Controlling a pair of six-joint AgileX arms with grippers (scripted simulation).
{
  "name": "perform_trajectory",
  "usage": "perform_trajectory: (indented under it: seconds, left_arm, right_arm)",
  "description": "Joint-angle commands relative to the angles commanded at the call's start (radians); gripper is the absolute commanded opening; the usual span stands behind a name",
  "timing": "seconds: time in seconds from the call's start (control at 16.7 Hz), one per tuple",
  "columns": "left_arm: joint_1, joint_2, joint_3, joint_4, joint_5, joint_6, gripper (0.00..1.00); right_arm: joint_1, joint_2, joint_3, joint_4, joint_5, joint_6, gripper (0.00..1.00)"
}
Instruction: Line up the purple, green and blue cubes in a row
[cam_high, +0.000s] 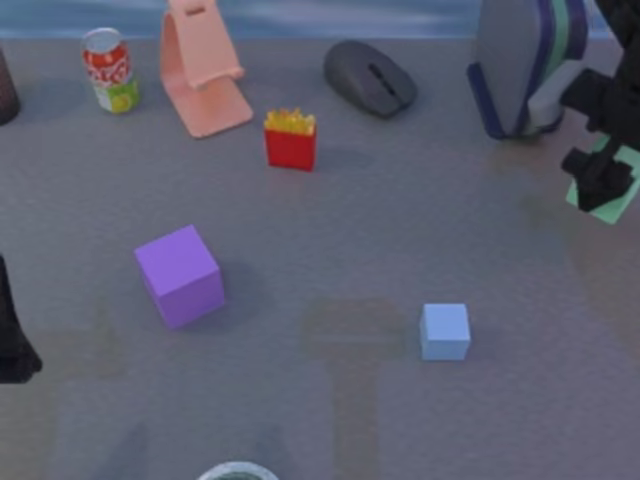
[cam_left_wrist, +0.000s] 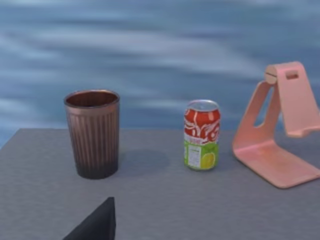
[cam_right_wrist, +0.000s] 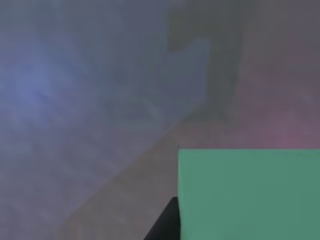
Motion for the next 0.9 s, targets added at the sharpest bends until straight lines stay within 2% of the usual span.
perform_trajectory:
  seconds: [0.36, 0.48, 0.66, 0.9]
  left_arm:
    - [0.0, 0.0, 0.0, 0.0, 0.0, 0.0, 1.0]
    - [0.0, 0.0, 0.0, 0.0, 0.0, 0.0, 1.0]
    - [0.0, 0.0, 0.0, 0.0, 0.0, 0.0, 1.0]
    - [0.0, 0.0, 0.0, 0.0, 0.0, 0.0, 1.0]
  right_arm:
    - [-0.003, -0.007, 0.013, -0.015, 0.0, 0.002, 0.0]
    - [0.032, -0.01, 0.013, -0.018, 0.0, -0.001, 0.0]
    - [0.162, -0.023, 0.007, -0.026, 0.0, -0.012, 0.0]
    - [0.428, -0.05, -0.018, -0.04, -0.002, -0.026, 0.0]
